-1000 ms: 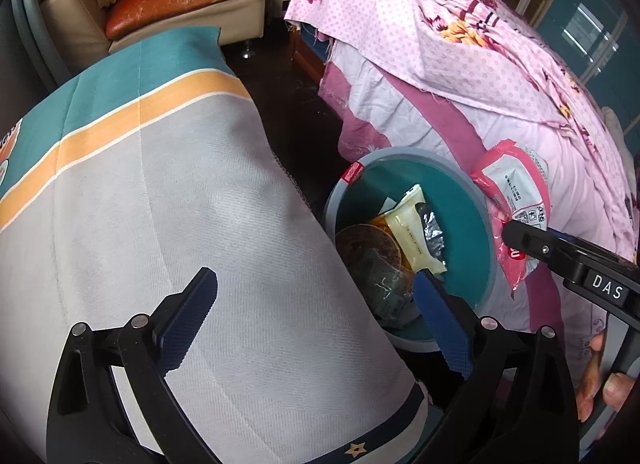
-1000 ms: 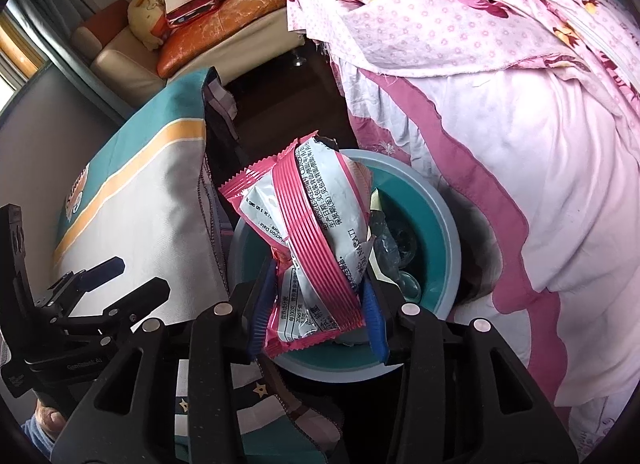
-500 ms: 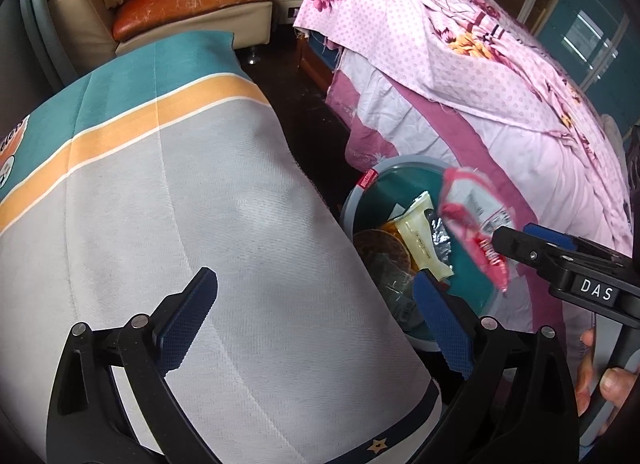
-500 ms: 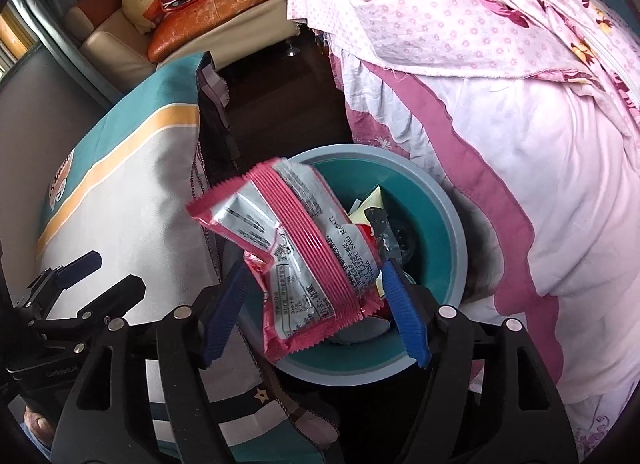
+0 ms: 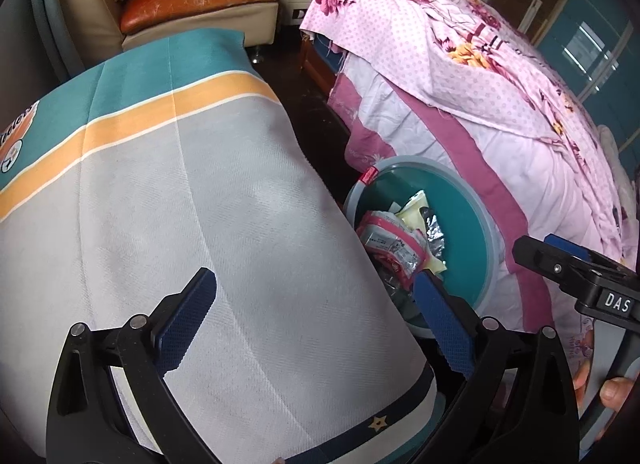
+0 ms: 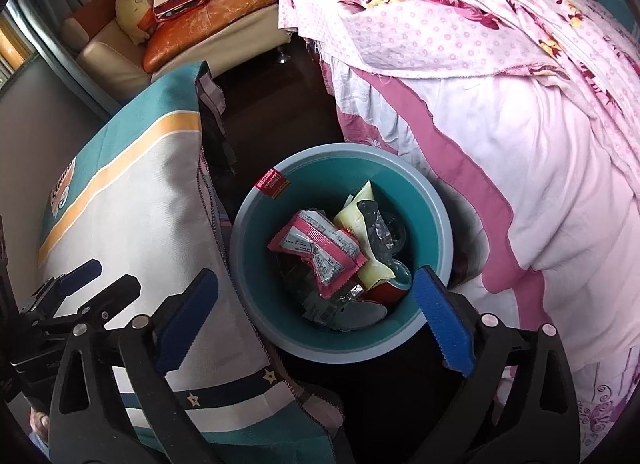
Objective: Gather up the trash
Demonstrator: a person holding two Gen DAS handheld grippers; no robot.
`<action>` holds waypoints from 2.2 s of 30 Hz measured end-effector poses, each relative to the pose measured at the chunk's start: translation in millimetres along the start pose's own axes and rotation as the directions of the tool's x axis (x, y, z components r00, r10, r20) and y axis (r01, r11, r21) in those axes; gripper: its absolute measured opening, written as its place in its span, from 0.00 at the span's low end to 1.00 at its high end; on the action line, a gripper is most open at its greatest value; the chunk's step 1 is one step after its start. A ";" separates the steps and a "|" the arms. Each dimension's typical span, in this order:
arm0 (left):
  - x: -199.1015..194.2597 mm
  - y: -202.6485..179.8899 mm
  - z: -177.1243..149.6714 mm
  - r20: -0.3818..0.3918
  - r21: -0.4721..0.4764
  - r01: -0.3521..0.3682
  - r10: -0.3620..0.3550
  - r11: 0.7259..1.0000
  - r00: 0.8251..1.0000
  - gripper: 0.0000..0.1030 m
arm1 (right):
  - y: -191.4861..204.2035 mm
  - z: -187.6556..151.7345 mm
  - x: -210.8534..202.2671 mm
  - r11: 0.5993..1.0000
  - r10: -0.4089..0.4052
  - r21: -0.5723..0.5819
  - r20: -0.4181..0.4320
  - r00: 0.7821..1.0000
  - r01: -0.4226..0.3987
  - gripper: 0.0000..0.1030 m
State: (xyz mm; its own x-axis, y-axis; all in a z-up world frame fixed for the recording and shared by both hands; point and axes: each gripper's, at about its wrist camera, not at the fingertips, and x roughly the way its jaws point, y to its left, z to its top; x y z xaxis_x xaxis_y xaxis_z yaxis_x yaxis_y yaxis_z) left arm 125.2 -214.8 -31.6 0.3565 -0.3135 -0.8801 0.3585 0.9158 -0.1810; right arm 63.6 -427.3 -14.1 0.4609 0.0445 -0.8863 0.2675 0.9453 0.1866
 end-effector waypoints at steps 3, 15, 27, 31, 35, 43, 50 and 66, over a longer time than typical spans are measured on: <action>-8.1 3.4 -3.4 0.008 -0.008 0.002 -0.002 1.000 1.000 0.96 | 13.8 -6.1 -10.3 0.998 -0.006 -0.058 0.007 1.000 0.007 0.93; -48.7 18.2 -25.9 0.057 -0.032 -0.032 0.034 0.999 0.998 0.96 | 41.5 -33.8 -50.1 0.993 -0.005 -0.118 0.056 0.998 0.012 0.93; -83.7 28.4 -54.0 0.102 -0.050 -0.055 0.060 0.997 0.993 0.96 | 64.0 -65.2 -77.5 0.984 -0.028 -0.174 0.090 0.996 0.043 0.93; -87.6 29.0 -59.0 0.108 -0.051 -0.068 0.073 0.996 0.992 0.96 | 68.0 -70.3 -81.7 0.980 -0.041 -0.189 0.102 0.994 0.060 0.93; -84.0 30.9 -61.0 0.090 -0.060 -0.072 0.077 0.996 0.993 0.96 | 67.0 -71.8 -81.9 0.980 -0.049 -0.185 0.102 0.994 0.067 0.93; -73.5 33.1 -61.1 0.068 -0.057 -0.091 0.095 0.994 0.993 0.96 | 64.2 -72.8 -75.3 0.979 -0.065 -0.188 0.090 0.994 0.081 0.93; -67.5 33.6 -61.6 0.054 -0.051 -0.079 0.082 0.996 0.995 0.96 | 63.5 -71.5 -66.5 0.979 -0.063 -0.187 0.074 0.995 0.076 0.93; -61.8 38.7 -60.8 0.076 -0.048 -0.111 0.114 0.993 0.991 0.96 | 65.7 -69.2 -52.0 0.977 -0.075 -0.195 0.051 0.996 0.084 0.93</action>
State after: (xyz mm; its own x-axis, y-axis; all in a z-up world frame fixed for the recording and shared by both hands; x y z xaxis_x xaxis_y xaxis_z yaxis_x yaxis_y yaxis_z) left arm 64.6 -144.7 -10.9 0.4596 -0.2253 -0.8591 0.2751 0.9558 -0.1035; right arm -1.4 -345.2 14.9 0.4820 -0.0435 -0.8751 0.1352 0.9905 0.0253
